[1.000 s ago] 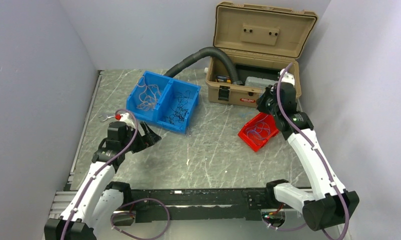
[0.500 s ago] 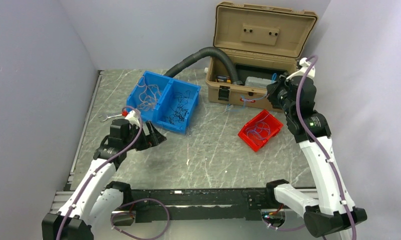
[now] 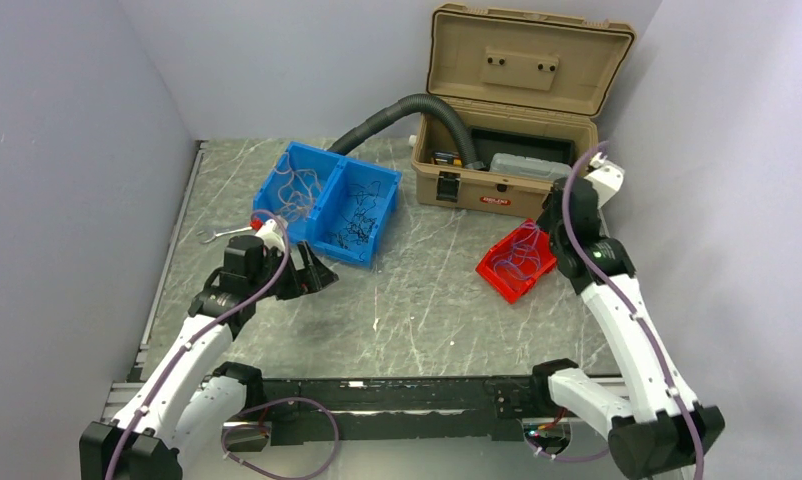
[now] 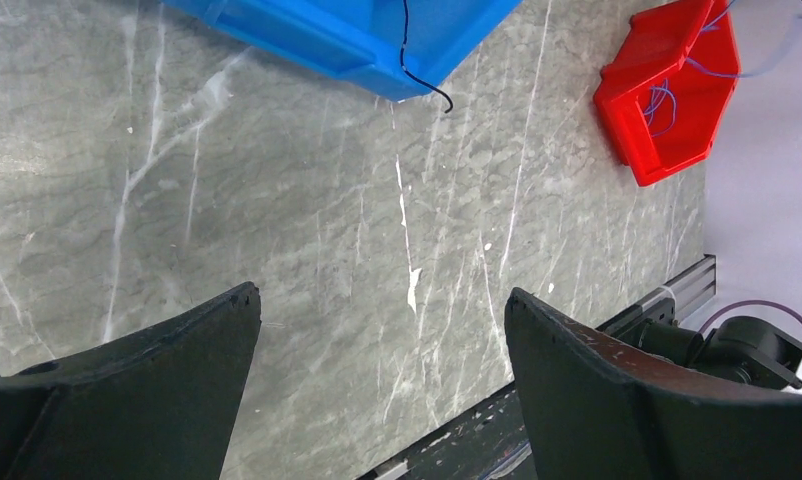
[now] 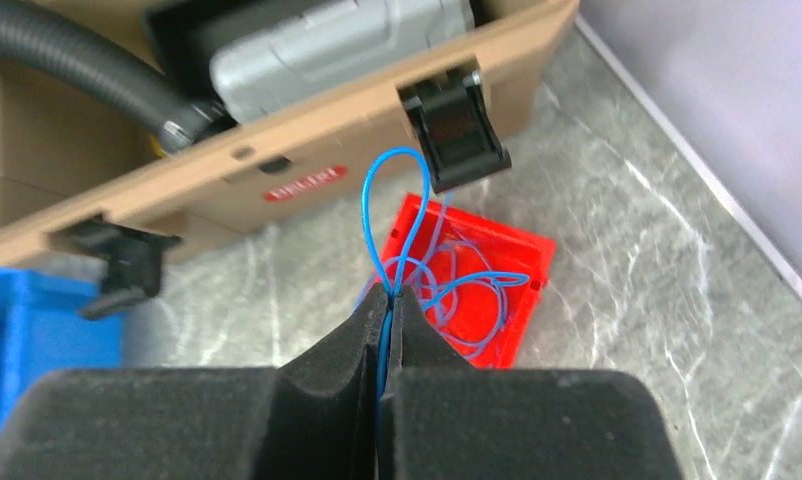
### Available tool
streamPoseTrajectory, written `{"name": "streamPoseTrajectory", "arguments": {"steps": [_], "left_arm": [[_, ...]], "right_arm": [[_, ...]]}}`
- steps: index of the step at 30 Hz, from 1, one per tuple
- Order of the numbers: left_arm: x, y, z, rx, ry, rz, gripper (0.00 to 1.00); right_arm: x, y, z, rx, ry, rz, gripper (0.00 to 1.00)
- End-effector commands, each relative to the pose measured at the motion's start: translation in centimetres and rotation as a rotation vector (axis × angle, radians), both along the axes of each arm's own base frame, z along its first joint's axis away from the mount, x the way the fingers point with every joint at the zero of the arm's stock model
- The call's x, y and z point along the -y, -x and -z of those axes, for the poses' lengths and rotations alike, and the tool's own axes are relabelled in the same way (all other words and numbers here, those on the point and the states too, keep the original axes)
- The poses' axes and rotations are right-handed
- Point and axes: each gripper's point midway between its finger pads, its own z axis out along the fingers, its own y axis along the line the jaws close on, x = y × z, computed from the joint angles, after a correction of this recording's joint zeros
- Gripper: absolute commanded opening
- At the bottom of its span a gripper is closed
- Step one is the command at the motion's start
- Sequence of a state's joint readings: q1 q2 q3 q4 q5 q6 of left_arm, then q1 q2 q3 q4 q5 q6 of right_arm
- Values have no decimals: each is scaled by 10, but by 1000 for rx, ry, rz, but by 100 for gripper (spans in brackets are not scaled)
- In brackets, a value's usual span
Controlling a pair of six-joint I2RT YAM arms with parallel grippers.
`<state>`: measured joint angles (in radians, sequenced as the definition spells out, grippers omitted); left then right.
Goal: Untangle the cables
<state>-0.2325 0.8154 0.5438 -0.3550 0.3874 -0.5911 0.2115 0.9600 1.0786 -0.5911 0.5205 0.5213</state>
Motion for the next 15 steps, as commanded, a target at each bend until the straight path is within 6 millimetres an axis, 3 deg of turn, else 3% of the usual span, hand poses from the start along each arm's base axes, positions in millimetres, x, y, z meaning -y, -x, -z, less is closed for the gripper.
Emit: {"name": "streamPoseTrajectory", "arguments": {"steps": [1, 6, 12, 15], "left_arm": [[5, -7, -25, 80, 17, 18, 94], [2, -5, -25, 85, 1, 11, 95], [2, -6, -24, 86, -2, 14, 95], [3, -6, -23, 82, -6, 19, 95]], "right_arm": [[1, -16, 39, -64, 7, 39, 0], [4, -24, 92, -235, 15, 120, 0], [-11, -34, 142, -319, -46, 73, 0], [-8, -34, 173, -383, -107, 98, 0]]}}
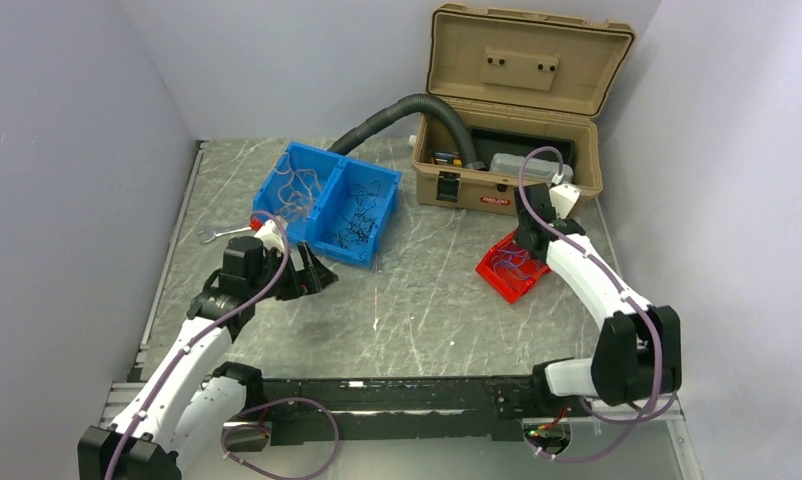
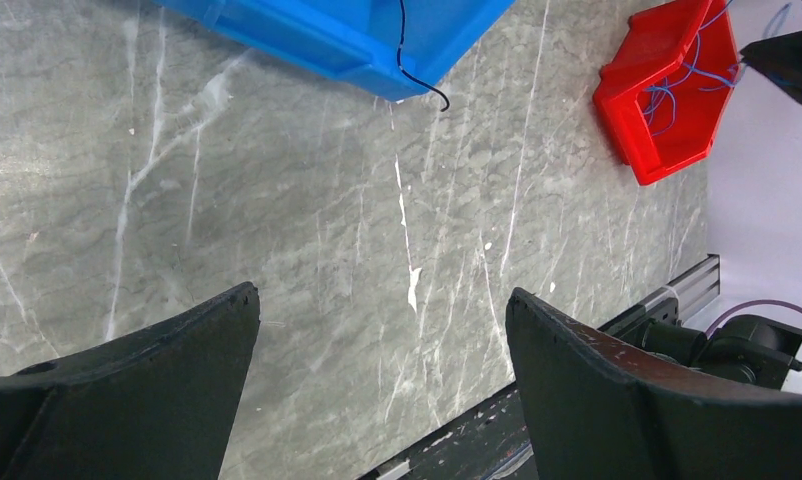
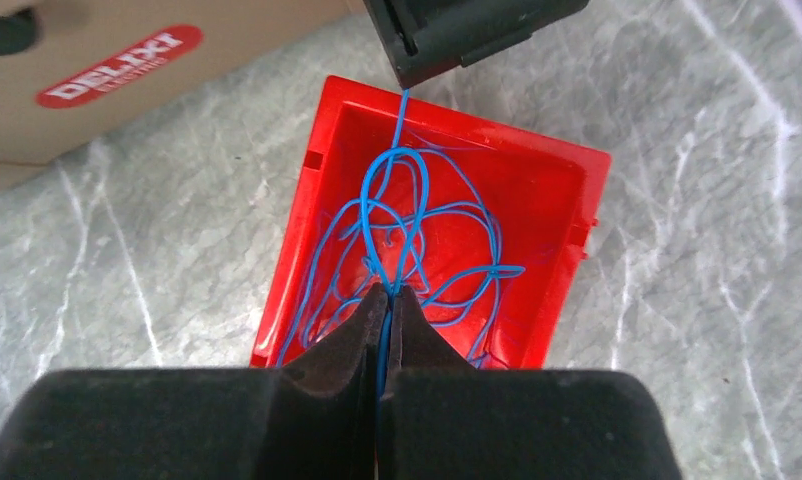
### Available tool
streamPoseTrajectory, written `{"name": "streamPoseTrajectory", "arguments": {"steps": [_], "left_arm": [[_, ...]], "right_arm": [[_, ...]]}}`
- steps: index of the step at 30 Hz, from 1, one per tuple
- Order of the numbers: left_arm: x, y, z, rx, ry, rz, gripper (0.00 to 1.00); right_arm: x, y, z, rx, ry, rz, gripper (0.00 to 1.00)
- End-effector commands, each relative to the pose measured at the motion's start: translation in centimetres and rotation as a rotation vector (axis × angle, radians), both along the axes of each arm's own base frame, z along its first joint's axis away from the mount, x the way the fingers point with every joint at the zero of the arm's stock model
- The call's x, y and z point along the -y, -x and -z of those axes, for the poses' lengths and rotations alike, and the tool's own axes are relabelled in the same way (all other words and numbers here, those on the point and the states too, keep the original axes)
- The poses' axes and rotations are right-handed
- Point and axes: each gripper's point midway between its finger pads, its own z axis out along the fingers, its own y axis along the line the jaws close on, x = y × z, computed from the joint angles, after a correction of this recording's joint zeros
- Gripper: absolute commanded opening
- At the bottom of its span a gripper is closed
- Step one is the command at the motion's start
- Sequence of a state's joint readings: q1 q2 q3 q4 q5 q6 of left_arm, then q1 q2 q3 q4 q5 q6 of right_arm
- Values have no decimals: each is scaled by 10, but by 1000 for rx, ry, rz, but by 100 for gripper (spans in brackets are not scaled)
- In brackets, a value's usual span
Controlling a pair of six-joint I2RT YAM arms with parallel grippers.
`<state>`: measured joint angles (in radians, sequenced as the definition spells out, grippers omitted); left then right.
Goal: Untangle the cables
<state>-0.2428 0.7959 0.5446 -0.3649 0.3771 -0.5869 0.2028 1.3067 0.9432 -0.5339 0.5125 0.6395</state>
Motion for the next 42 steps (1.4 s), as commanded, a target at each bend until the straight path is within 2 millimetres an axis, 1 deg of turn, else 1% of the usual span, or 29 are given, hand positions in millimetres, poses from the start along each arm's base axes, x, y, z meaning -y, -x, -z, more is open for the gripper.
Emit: {"name": "streamPoseTrajectory", "arguments": {"steps": [1, 2, 4, 9, 10, 11, 13, 15, 16, 18, 20, 22, 26, 31, 32, 33, 34, 36, 38, 39, 40, 42], "left_arm": [[2, -8, -20, 67, -2, 14, 95], [2, -8, -20, 68, -5, 15, 96], [0, -8, -19, 69, -12, 12, 96], [0, -8, -18, 71, -18, 12, 96], [0, -9, -18, 71, -18, 13, 96], [0, -9, -18, 69, -19, 14, 96], [0, -9, -19, 71, -21, 17, 96], [0, -9, -20, 74, -23, 20, 96], [0, -9, -20, 76, -24, 20, 96], [0, -9, -22, 80, -28, 19, 96], [0, -10, -22, 82, -26, 23, 98], [2, -11, -24, 88, -20, 29, 100], [2, -11, -27, 99, -24, 23, 99], [-5, -13, -37, 139, -47, -9, 100], [-7, -13, -40, 148, -53, -12, 99], [-8, -14, -43, 157, -61, -16, 99], [-10, -14, -45, 166, -71, -18, 99], [-15, -16, -49, 185, -91, -36, 99], [-14, -17, -56, 229, -82, -37, 99], [-15, -18, -58, 257, -71, -47, 99], [-17, -19, -57, 281, -57, -78, 99], [-22, -22, -49, 323, -32, -133, 99]], "right_arm": [[1, -10, 35, -21, -113, 58, 0], [7, -11, 43, -27, -128, 84, 0], [11, -9, 61, -52, -151, 114, 0], [2, -8, 100, -138, -234, 139, 0], [4, -6, 107, -162, -241, 166, 0], [5, -4, 110, -177, -246, 190, 0], [9, -3, 107, -188, -232, 218, 20], [16, -2, 95, -166, -204, 241, 33], [18, -2, 86, -143, -192, 245, 39], [21, -1, 66, -95, -181, 255, 44], [22, 4, 48, -72, -184, 260, 45], [22, 7, 32, -55, -189, 264, 61], [19, 9, 0, 6, -214, 237, 64], [15, 13, -37, 91, -229, 178, 75], [11, 13, -43, 105, -238, 138, 77], [3, 11, -50, 121, -247, 60, 78], [-11, 6, -58, 153, -264, -63, 80], [-36, 4, -71, 232, -295, -272, 91], [-57, 7, -82, 320, -325, -422, 99], [-65, 7, -91, 391, -334, -483, 100], [-73, 10, -95, 445, -339, -543, 100], [-82, 16, -94, 530, -351, -609, 100]]}}
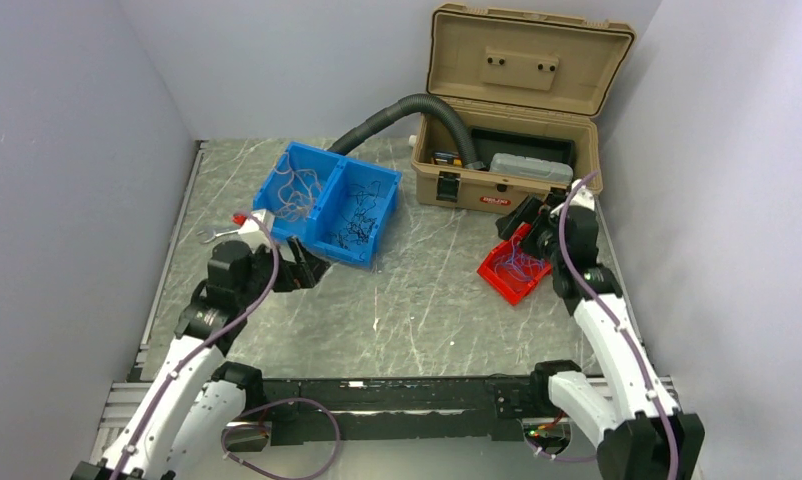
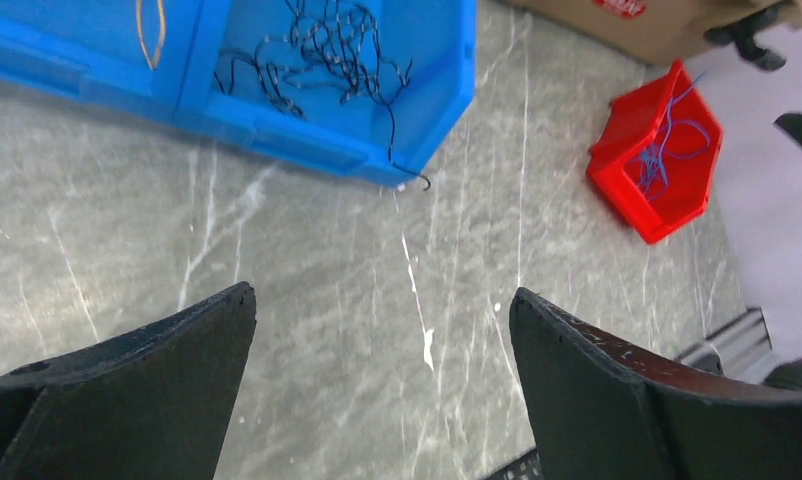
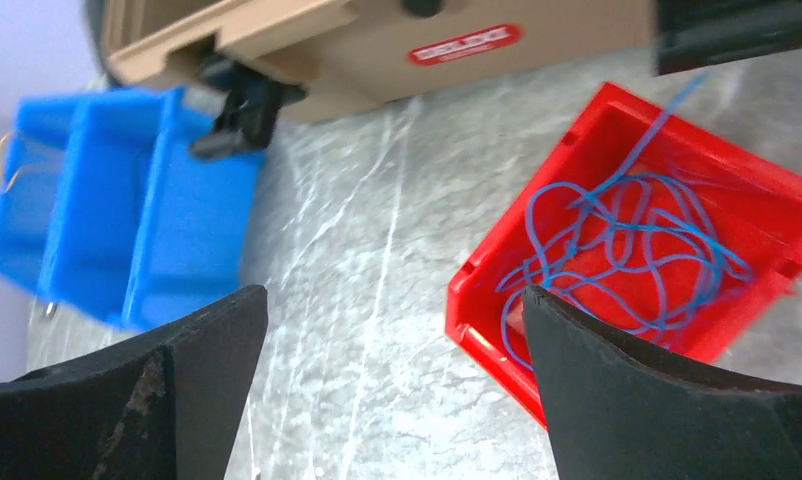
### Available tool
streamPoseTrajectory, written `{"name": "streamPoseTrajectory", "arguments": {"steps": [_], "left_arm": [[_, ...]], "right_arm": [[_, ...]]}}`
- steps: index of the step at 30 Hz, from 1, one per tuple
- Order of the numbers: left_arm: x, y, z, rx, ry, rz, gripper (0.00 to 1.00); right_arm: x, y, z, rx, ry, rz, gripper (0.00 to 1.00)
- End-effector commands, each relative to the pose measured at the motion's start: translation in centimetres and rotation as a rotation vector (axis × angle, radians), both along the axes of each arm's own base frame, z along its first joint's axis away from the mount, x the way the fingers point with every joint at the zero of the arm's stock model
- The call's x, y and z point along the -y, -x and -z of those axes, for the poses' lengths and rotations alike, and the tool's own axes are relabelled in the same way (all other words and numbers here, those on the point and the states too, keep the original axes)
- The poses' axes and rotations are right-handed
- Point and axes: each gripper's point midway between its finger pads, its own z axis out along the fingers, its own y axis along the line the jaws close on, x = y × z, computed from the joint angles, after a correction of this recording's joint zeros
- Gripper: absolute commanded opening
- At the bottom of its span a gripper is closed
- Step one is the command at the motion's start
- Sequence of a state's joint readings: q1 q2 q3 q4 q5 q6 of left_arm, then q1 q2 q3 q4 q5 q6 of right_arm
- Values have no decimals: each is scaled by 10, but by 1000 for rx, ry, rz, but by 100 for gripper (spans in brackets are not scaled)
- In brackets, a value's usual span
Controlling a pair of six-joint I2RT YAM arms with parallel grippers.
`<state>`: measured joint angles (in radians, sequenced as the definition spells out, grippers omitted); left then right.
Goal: Untangle the cables
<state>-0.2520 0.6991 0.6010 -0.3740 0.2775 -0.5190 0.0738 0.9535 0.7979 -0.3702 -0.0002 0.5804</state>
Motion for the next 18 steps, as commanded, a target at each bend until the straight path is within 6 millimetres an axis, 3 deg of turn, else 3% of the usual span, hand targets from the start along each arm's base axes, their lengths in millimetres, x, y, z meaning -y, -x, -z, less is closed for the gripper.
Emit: {"name": "streamPoseTrajectory", "arguments": {"steps": [1, 8, 18], "left_arm": [[-13, -14, -2, 159, 44, -118, 99], [-38, -19, 38, 242, -15, -243, 99], [-99, -28, 40, 343, -237, -497, 100]], "right_arm": [[-40, 2, -29, 313, -19, -276, 100], [-45, 16, 7, 437, -25, -302, 100], [-1, 12, 36, 464, 132, -95, 100]]}}
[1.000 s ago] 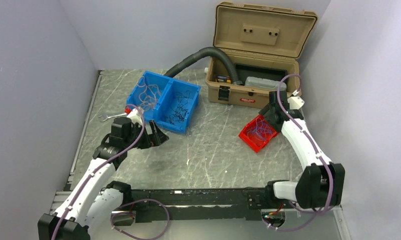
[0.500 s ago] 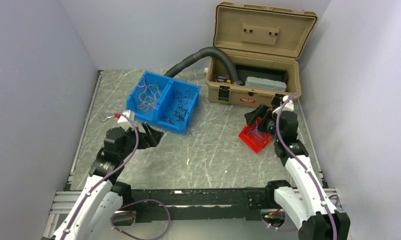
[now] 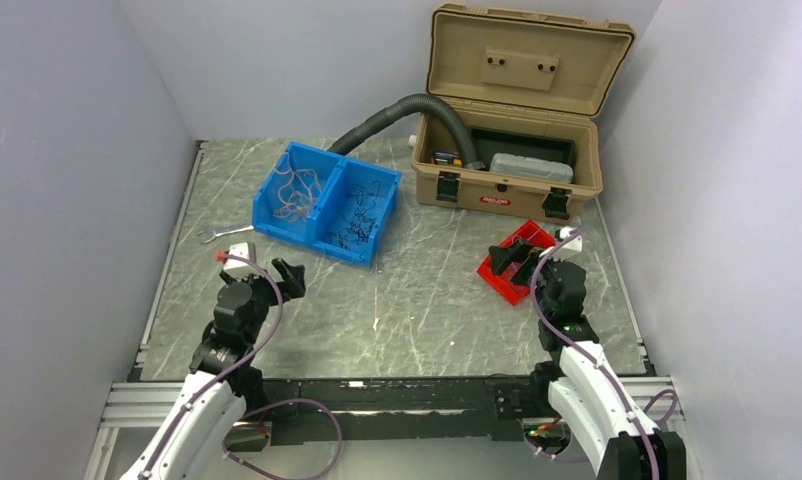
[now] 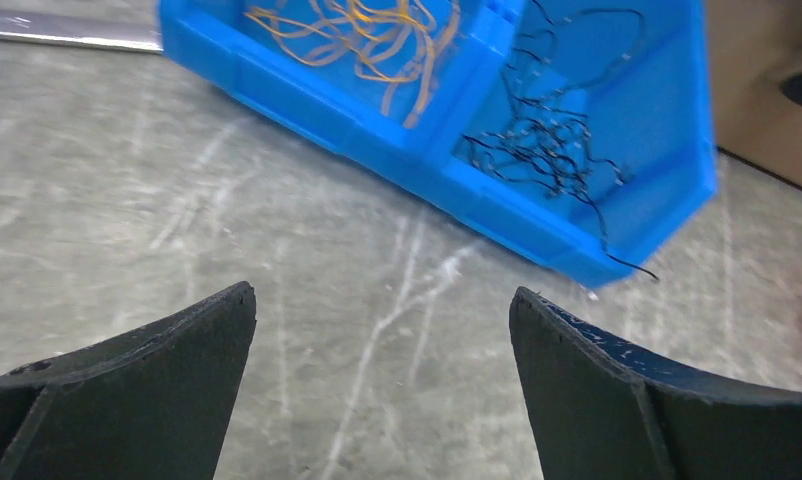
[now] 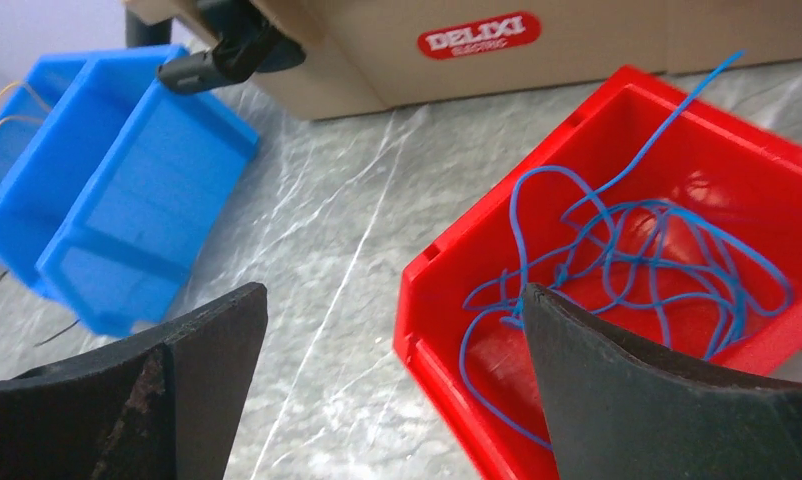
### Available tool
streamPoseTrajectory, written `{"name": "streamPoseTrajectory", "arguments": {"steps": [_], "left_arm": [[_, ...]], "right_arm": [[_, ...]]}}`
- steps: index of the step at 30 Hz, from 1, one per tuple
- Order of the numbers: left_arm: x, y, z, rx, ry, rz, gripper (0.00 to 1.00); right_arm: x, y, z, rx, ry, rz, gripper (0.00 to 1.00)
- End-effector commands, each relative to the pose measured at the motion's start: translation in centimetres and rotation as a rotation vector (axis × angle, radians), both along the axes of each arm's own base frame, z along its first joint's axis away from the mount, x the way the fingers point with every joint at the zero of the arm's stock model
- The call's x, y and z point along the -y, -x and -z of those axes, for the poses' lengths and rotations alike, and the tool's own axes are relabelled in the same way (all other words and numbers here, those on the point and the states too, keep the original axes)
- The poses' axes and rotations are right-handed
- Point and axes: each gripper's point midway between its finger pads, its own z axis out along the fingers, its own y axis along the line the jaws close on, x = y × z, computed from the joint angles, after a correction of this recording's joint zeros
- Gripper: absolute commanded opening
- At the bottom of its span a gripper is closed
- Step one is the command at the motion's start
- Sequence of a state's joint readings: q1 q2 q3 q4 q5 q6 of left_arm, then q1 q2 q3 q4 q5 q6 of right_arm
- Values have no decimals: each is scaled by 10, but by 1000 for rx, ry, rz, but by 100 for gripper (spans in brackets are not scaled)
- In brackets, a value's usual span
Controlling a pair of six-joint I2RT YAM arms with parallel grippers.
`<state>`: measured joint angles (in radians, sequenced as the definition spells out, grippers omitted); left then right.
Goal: Untangle the cables
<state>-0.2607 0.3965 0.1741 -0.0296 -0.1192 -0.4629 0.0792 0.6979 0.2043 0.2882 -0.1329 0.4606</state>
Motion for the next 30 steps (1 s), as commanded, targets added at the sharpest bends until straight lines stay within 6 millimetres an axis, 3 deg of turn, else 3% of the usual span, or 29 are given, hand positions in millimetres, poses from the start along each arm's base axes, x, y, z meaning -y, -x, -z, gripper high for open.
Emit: {"name": "streamPoseTrajectory", "arguments": {"steps": [1, 5, 10, 15, 21, 26, 30], "left_arm": [[-36, -13, -15, 68, -124, -174, 100], [-45, -16, -14, 29, -151, -220, 99], [-53, -15, -10, -5, -146, -279, 99], [-57, -17, -17, 58, -135, -308, 99], [-68, -24, -23, 104, -171, -367, 99], [-83, -32, -32, 128, -202, -460, 99], [-94, -45, -32, 79, -243, -497, 99]], "right_arm": [[23, -13, -22, 138, 90, 105, 100], [39, -14, -20, 152, 160, 175, 98], [45, -12, -21, 163, 156, 211, 98], [64, -15, -27, 242, 125, 336, 96], [66, -46, -30, 208, 233, 322, 89], [80, -58, -22, 219, 322, 372, 93], [88, -73, -31, 240, 397, 388, 93]]}}
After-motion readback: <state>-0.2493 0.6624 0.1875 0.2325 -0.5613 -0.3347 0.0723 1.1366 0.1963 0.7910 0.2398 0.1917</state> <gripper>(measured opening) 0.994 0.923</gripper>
